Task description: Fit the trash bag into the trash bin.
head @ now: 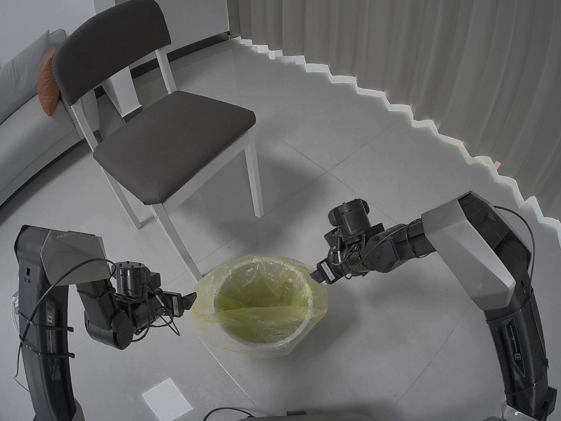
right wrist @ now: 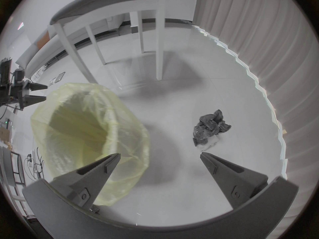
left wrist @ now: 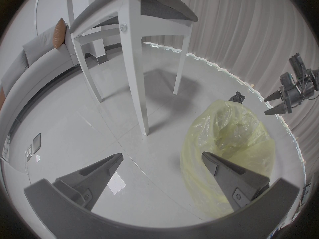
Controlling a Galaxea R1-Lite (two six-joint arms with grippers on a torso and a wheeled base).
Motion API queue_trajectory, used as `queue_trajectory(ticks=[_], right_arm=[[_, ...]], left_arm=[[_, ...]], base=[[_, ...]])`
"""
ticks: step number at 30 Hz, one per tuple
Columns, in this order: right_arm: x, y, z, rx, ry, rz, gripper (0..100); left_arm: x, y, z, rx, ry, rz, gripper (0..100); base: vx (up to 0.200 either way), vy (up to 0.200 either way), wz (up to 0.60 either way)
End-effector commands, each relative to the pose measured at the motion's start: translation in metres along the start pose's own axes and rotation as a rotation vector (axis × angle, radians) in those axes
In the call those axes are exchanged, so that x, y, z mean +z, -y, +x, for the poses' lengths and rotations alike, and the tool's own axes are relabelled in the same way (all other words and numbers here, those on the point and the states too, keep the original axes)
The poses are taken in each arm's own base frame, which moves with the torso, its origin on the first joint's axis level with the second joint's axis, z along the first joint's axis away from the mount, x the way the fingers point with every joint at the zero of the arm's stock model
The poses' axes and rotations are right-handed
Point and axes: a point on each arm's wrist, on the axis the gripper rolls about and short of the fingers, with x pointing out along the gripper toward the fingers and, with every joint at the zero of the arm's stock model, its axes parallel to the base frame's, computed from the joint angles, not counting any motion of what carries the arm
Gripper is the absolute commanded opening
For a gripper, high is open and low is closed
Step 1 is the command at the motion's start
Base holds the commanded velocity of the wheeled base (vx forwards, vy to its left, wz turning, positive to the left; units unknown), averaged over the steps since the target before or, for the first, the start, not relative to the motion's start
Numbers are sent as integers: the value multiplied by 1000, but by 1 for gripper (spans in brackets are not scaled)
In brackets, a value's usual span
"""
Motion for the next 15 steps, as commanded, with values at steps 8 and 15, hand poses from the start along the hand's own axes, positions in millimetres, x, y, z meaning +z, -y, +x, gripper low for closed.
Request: queue_trajectory(ticks=[8, 15], right_arm=[[-4, -83, -17, 113, 123, -116, 100], [-11, -104, 6, 125, 117, -158, 100]], left_arm=[[13, -1, -43, -9, 141, -17, 100], [19, 7, -65, -33, 204, -1, 100]], base=[[0, 0, 0], [0, 0, 0]])
